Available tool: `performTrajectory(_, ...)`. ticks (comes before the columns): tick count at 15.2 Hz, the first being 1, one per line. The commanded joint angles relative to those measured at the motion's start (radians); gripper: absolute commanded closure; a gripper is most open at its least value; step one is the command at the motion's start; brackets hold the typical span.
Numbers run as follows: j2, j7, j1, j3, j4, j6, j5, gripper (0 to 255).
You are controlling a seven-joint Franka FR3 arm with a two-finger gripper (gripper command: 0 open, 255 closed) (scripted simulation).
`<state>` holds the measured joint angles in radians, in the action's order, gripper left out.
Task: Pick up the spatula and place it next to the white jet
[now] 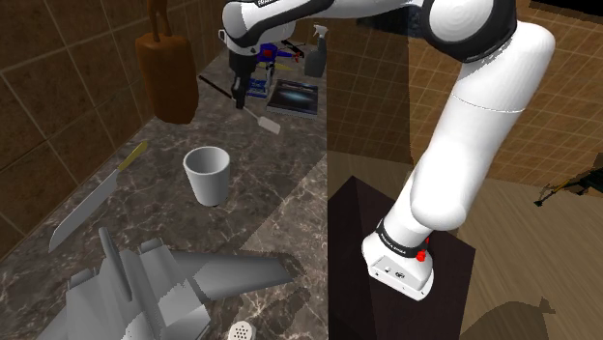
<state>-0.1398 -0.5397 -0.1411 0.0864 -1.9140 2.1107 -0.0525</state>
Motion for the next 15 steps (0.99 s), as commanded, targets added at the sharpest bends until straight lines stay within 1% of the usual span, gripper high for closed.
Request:
performTrajectory(1, 0.009, 0.002, 0.000, 0.000, 0.018, -0.027, 0.002, 255)
performTrajectory(15, 0.045, 0.011, 0.000, 0.001, 0.156, -0.201, 0.009, 255)
